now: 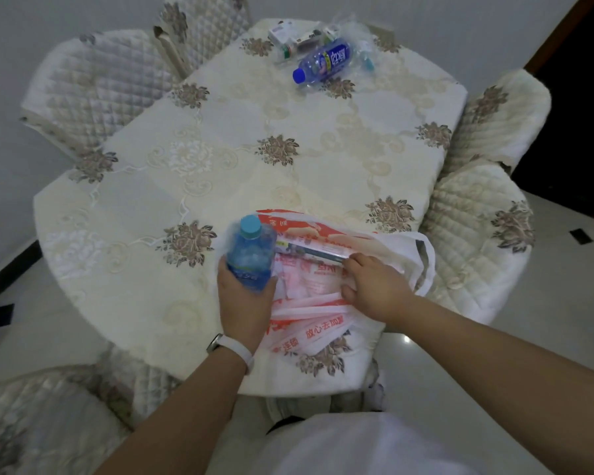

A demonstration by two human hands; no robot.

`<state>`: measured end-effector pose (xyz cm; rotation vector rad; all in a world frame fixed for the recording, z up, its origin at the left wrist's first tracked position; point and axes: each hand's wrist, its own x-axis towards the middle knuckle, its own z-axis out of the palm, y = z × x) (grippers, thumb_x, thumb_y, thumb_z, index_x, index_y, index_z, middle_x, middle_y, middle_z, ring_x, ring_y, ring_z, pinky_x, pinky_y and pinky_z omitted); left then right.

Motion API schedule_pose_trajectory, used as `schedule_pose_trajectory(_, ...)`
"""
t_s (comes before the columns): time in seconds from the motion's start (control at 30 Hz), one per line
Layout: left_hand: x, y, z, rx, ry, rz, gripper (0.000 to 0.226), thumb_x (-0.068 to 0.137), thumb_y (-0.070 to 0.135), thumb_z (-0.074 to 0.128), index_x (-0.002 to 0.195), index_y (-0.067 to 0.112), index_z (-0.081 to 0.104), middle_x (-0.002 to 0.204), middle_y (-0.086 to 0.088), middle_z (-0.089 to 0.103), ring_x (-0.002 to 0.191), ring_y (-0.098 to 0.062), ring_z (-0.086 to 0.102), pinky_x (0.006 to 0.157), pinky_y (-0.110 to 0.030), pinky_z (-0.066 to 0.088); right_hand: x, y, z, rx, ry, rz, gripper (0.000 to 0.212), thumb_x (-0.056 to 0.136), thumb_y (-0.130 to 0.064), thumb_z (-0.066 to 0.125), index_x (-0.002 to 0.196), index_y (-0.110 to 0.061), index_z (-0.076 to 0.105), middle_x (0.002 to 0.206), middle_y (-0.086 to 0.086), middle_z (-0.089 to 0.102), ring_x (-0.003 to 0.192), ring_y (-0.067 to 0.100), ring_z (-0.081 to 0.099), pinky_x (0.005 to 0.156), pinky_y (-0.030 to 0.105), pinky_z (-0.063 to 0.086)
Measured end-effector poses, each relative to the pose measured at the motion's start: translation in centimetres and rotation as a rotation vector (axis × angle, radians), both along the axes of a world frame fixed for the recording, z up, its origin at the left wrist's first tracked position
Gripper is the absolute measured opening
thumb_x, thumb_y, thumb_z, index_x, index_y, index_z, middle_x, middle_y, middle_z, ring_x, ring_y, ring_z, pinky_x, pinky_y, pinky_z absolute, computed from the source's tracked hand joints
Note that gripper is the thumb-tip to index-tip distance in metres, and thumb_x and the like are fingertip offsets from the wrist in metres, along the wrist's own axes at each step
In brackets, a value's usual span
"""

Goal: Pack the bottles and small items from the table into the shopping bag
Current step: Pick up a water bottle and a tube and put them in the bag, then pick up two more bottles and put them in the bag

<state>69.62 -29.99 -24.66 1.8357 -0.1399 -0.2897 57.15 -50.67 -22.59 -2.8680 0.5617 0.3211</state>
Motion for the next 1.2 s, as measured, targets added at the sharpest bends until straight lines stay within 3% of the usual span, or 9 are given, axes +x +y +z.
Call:
schedule_pose_trajectory(0.07,-0.7,0.6,0.0,0.03,-0.041,-0.013,0.081,0.075,0.019,0.083,0.142,0.03,0.038,0.133,0.011,0.054,0.118,0.003,0.054,0.099,-0.03,0.051,-0.4,0.6,0.5,-0.012,-0.052,0.03,0.047,0.092,-0.042,0.049,0.131,-0.016,0.05,0.13,0.004,0.052,0.115,0.024,0.05,0.081,0.039,0.052)
schedule_pose_trajectory(0.2,-2.8,1.8,0.2,0.138,-0.108,-0.037,0.065,0.08,0.021,0.073,0.138,0.032,0.045,0.128,0.007,0.058,0.118,-0.01,0.058,0.1,-0.042,0.052,-1.6,0.9,1.5,-0.03,-0.13,0.097,0.046,0.094,-0.043,0.047,0.131,-0.016,0.05,0.13,0.004,0.053,0.112,0.024,0.051,0.081,0.037,0.05)
schedule_pose_trajectory(0.33,-6.1,2.2,0.8,0.323,-0.15,-0.074,0.058,0.082,0.041,0.061,0.136,0.028,0.048,0.131,0.002,0.057,0.121,-0.018,0.056,0.099,-0.047,0.051,-3.5,-0.1,2.8,-0.043,-0.158,0.156,0.051,0.093,-0.049,0.038,0.129,-0.015,0.053,0.13,0.007,0.054,0.112,0.028,0.053,0.083,0.041,0.051)
schedule_pose_trajectory(0.43,-9.6,1.0,2.4,0.512,-0.288,-0.145,0.056,0.085,0.037,0.059,0.135,0.013,0.054,0.135,-0.009,0.056,0.125,-0.027,0.051,0.106,-0.047,0.045,-6.7,-1.7,4.0,-0.05,-0.207,0.195,0.062,0.088,-0.052,0.03,0.124,-0.011,0.059,0.128,0.012,0.059,0.109,0.033,0.058,0.081,0.043,0.053)
schedule_pose_trajectory(0.57,-14.6,-2.4,4.4,0.621,-0.497,-0.255,0.058,0.082,0.043,0.048,0.126,0.008,0.063,0.131,-0.013,0.062,0.122,-0.031,0.055,0.105,-0.043,0.043,-12.4,-4.7,5.4,-0.073,-0.277,0.18,0.055,0.087,-0.05,0.036,0.114,-0.011,0.062,0.115,0.011,0.063,0.097,0.033,0.061,0.07,0.04,0.053)
schedule_pose_trajectory(0.63,-16.7,-4.7,5.2,0.653,-0.597,-0.325,0.056,0.084,0.044,0.047,0.123,0.008,0.066,0.128,-0.013,0.064,0.118,-0.031,0.057,0.102,-0.042,0.045,-15.1,-6.6,6.0,-0.058,-0.303,0.137,0.051,0.089,-0.049,0.04,0.117,-0.012,0.06,0.116,0.008,0.061,0.1,0.031,0.059,0.075,0.041,0.051)
schedule_pose_trajectory(0.8,-22.3,-11.5,7.3,0.638,-0.789,-0.472,0.046,0.087,0.039,0.055,0.12,0.011,0.067,0.124,-0.01,0.065,0.115,-0.028,0.059,0.097,-0.042,0.049,-22.6,-11.6,6.7,-0.057,-0.328,0.042,0.048,0.095,-0.047,0.045,0.131,-0.016,0.054,0.135,0.006,0.052,0.119,0.027,0.05,0.092,0.04,0.044)
schedule_pose_trajectory(0.97,-26.6,-18.7,8.9,0.566,-0.883,-0.613,0.046,0.087,0.039,0.055,0.123,0.012,0.067,0.126,-0.011,0.063,0.115,-0.029,0.057,0.095,-0.042,0.048,-29.9,-16.0,7.7,-0.102,-0.376,-0.061,0.05,0.088,-0.051,0.039,0.116,-0.016,0.062,0.116,0.006,0.061,0.104,0.028,0.058,0.081,0.038,0.046)
schedule_pose_trajectory(1.2,-30.6,-29.1,9.7,0.466,-1.102,-0.837,0.045,0.086,0.035,0.064,0.124,0.01,0.066,0.127,-0.015,0.062,0.114,-0.032,0.058,0.095,-0.044,0.05,-37.2,-22.2,8.8,-0.182,-0.411,-0.253,0.052,0.086,-0.052,0.043,0.113,-0.013,0.064,0.113,0.01,0.064,0.1,0.032,0.061,0.078,0.04,0.051)
